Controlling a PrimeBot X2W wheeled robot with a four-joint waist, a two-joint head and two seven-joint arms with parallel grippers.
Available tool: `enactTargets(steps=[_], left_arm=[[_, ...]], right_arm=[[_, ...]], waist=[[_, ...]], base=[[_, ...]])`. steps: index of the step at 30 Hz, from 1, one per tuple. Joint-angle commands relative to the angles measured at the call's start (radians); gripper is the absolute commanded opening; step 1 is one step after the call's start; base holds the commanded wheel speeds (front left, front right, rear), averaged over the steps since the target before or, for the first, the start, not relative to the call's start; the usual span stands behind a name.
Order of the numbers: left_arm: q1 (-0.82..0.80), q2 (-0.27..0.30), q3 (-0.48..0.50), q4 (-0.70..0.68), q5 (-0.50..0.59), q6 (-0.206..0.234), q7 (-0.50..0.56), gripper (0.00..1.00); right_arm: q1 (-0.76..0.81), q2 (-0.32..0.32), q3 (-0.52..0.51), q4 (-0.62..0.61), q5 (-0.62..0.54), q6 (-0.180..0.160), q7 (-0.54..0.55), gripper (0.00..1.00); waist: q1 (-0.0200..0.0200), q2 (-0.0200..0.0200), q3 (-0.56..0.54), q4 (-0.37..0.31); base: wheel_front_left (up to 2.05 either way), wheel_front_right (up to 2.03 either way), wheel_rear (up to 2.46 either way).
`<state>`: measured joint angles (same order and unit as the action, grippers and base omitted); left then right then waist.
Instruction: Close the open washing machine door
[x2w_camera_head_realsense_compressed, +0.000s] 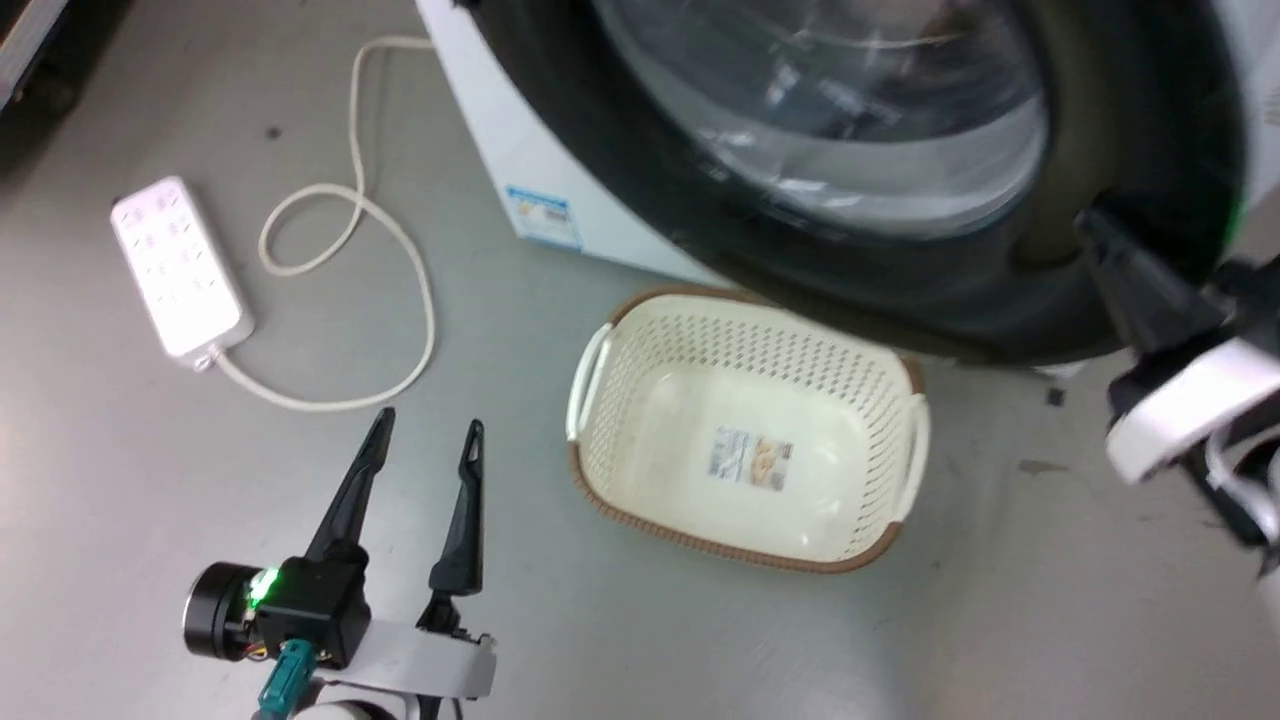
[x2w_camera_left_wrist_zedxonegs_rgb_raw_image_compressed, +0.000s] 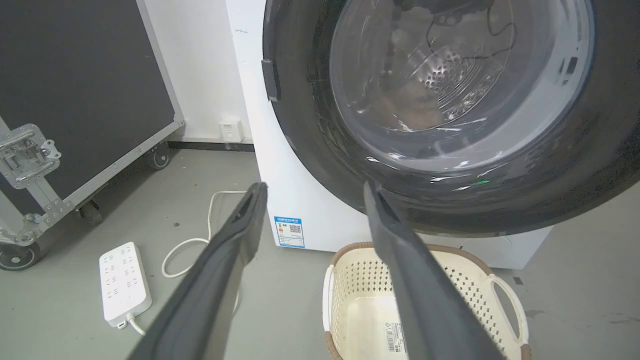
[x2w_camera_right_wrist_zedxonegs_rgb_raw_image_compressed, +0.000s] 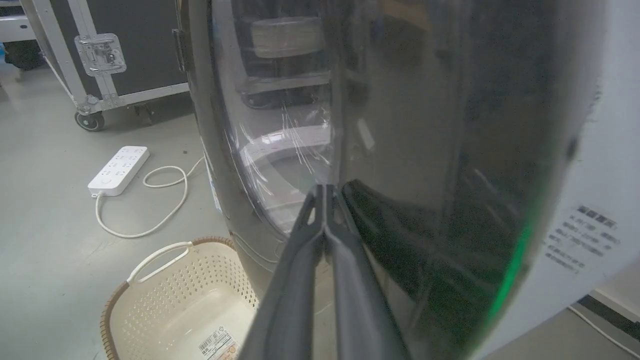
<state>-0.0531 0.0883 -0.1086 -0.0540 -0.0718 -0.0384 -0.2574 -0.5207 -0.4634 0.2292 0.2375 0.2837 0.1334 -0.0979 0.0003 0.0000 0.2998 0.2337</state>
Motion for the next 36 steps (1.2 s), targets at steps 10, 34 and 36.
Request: enactTargets(steps=[10, 34, 36], left_arm=[[-0.043, -0.023, 0.005, 0.001, 0.003, -0.004, -0.004, 1.00], [0.000, -0.033, 0.048, 0.072, 0.003, -0.031, -0.004, 1.00], [0.016, -0.032, 0.056, 0.085, 0.001, -0.036, -0.004, 1.00]], right_arm=[[-0.225, -0.066, -0.039, 0.180, 0.076, -0.003, 0.034, 0.00], [-0.121, 0.052, -0.037, 0.365, 0.061, -0.003, -0.151, 1.00], [-0.053, 0.072, -0.052, 0.324, 0.038, -0.003, -0.159, 1.00]], waist=[[-0.0003, 0.0000, 0.073, 0.044], [-0.0003, 0.0000, -0.138, -0.080], [-0.0003, 0.0000, -0.172, -0.103]], base=[[0.00, 0.00, 0.00], [0.00, 0.00, 0.00], [0.00, 0.00, 0.00]])
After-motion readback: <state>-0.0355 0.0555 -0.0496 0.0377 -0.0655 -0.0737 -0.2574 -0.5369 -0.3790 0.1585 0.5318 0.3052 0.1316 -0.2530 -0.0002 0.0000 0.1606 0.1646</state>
